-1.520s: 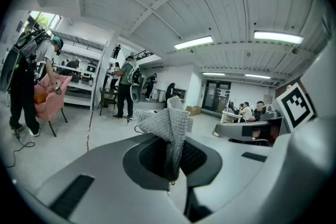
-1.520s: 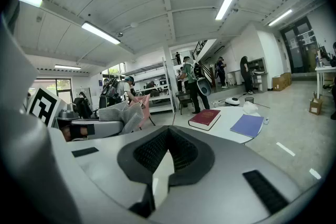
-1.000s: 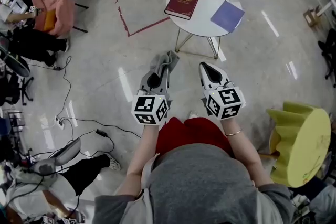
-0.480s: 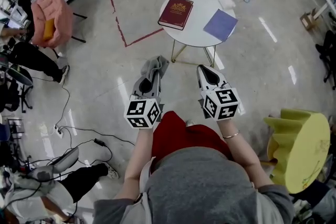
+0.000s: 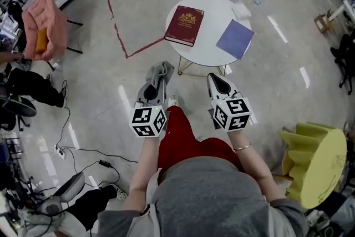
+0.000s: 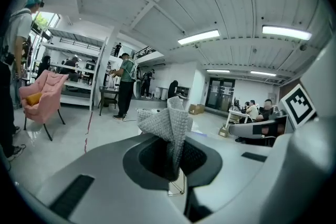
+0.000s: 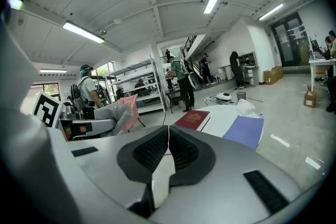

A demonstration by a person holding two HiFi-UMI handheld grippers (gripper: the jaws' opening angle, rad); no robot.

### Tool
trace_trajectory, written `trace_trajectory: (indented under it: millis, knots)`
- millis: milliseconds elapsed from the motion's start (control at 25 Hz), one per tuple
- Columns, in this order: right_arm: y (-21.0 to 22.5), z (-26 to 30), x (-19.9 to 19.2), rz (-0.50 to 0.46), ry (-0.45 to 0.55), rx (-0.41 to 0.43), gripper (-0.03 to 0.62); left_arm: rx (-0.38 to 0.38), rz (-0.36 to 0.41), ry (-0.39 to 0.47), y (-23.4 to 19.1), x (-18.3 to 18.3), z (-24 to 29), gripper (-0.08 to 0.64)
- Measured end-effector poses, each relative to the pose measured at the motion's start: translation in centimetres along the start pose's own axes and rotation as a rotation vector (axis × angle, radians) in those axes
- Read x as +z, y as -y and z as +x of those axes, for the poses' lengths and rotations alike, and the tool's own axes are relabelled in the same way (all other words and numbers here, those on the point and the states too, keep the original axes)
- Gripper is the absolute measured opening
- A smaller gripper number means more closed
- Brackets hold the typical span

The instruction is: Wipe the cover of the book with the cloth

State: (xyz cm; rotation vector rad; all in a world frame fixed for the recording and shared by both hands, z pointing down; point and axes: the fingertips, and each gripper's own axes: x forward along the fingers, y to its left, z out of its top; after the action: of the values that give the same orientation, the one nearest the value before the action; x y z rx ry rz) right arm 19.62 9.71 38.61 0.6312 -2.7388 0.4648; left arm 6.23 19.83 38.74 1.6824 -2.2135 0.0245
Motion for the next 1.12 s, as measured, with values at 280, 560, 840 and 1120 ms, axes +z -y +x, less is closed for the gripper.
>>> trace_trajectory:
  millis: [280, 560, 840, 1120]
  knots:
    - [2.0, 10.7, 3.2, 0.032, -0.043, -0.086, 0.029, -0.082, -0.005, -0.043, -6.3, 3.3, 9.6, 0.029]
    - [2.3, 20.2, 5.3, 0.060, -0.073, -0.150, 0.029, -0.158, 0.019, -0.082, -12.1, 6.1, 17.2, 0.029]
    - [4.2, 24.9, 6.6, 0.070, -0.084, -0.236, 0.029, -0.214, 0.032, -0.118, -15.5, 7.2, 22.7, 0.029]
    - [7.1, 26.1, 4.4, 0.083, -0.157, -0.289, 0.029, -0.275, 0.038, -0.181, -14.8, 6.2, 27.9, 0.029]
